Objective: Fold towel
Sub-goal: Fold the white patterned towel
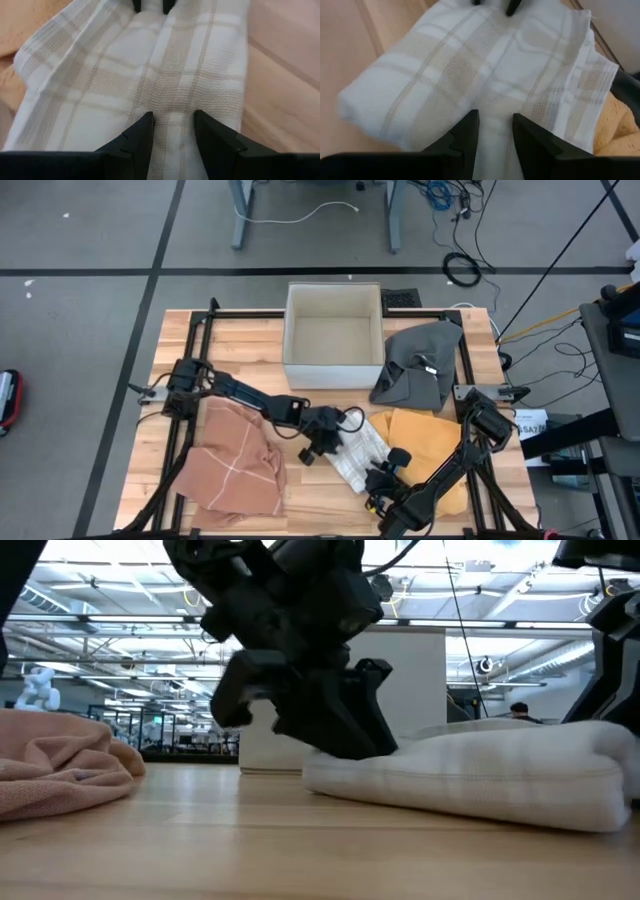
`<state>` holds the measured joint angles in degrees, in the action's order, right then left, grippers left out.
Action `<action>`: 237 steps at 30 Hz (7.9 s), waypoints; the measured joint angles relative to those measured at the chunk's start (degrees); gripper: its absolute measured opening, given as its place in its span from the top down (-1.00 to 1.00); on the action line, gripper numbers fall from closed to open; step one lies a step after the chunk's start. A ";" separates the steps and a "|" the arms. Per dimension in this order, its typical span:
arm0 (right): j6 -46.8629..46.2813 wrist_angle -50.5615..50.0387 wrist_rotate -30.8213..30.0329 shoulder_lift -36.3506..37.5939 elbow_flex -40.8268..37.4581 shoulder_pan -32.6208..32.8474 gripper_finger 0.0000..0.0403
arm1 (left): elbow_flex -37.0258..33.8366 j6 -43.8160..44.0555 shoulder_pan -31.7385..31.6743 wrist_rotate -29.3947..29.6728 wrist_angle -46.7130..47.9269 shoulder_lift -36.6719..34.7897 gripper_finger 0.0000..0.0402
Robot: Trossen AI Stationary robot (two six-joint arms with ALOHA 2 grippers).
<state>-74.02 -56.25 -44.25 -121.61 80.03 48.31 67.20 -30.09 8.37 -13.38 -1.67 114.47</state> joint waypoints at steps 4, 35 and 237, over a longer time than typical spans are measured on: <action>1.68 -0.02 0.38 2.43 0.00 0.08 0.45 | -0.14 0.00 1.00 2.24 2.32 -3.77 0.24; 35.76 20.84 3.98 -0.64 0.16 -1.37 -0.05 | -0.07 -9.40 5.49 5.33 -2.61 0.12 -0.03; 49.90 19.97 3.60 3.63 -5.55 -7.26 0.90 | -0.03 3.51 14.38 5.25 20.39 -8.27 -0.12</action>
<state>-24.12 -36.28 -40.65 -117.98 74.48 41.06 67.18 -26.58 22.75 -8.13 18.72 106.20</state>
